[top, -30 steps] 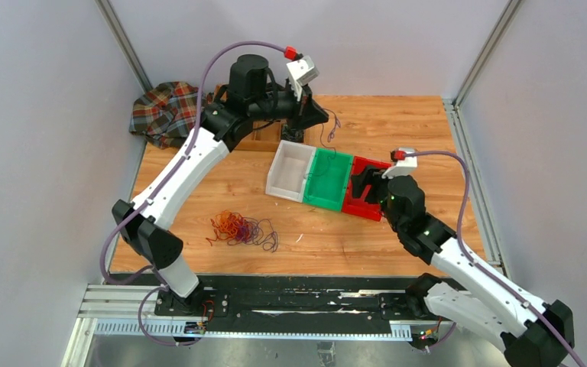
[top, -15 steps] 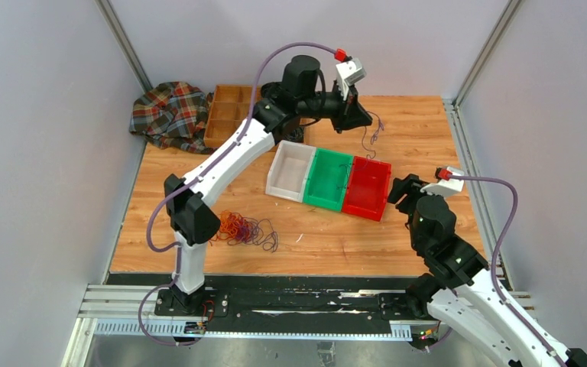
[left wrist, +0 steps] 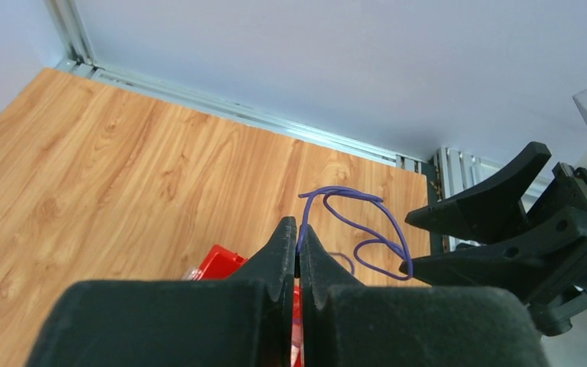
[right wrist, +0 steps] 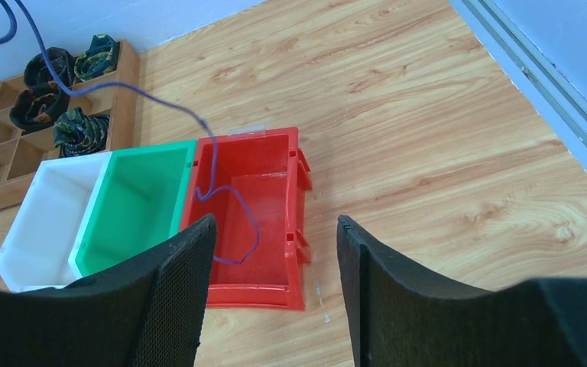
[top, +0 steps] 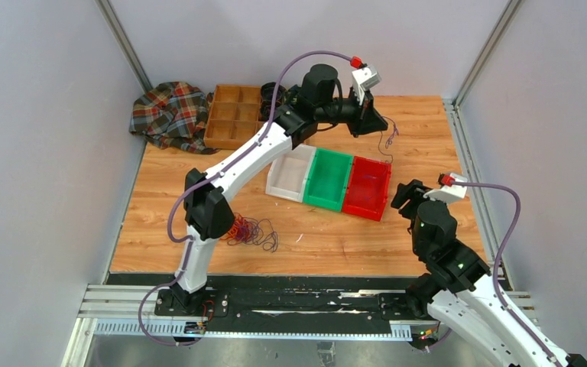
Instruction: Untangle the cables
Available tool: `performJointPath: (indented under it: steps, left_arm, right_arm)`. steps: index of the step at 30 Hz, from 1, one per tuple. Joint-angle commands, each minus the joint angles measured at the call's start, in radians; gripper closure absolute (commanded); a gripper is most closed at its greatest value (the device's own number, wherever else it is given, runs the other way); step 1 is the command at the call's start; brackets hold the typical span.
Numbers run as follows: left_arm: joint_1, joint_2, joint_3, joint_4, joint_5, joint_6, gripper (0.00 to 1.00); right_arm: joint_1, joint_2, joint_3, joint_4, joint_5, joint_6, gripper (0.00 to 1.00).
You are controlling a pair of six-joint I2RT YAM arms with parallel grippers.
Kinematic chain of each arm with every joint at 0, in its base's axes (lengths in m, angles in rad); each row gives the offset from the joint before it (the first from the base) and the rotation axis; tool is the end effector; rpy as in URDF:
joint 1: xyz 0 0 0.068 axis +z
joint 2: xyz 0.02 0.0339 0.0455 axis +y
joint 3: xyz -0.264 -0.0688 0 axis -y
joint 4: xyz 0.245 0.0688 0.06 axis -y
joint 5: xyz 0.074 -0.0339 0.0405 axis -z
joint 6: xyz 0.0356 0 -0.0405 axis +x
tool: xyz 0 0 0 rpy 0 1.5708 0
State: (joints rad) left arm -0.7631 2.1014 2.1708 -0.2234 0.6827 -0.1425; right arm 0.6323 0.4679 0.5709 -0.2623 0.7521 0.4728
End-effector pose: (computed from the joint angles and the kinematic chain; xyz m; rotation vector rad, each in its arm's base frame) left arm 0.3417 -0.3579 0.4025 1.0578 1.5272 -1.2339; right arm 0.1117 0.0517 0.3016 0.4096 1.6396 0.1781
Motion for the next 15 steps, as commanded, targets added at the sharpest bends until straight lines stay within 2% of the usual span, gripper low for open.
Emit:
performJointPath:
  steps: [1, 7, 13, 15]
  left_arm:
    - [-0.007, 0.022, 0.016, 0.063, -0.034, 0.012, 1.0]
    - [-0.005, 0.036, -0.057, 0.005, -0.099, 0.187, 1.0]
    - [-0.03, 0.056, -0.164, -0.117, -0.246, 0.395, 1.0]
    - [-0.036, 0.065, -0.18, -0.148, -0.251, 0.41, 0.99]
  right_arm:
    - [-0.013, -0.008, -0.017, -0.017, 0.017, 0.033, 0.41]
    - [-0.013, -0.017, -0.014, -0.018, 0.028, 0.026, 0.41]
    - [-0.013, -0.015, 0.007, -0.01, 0.018, -0.007, 0.42]
    - [-0.013, -0.007, 0.026, -0.011, 0.013, -0.021, 0.43]
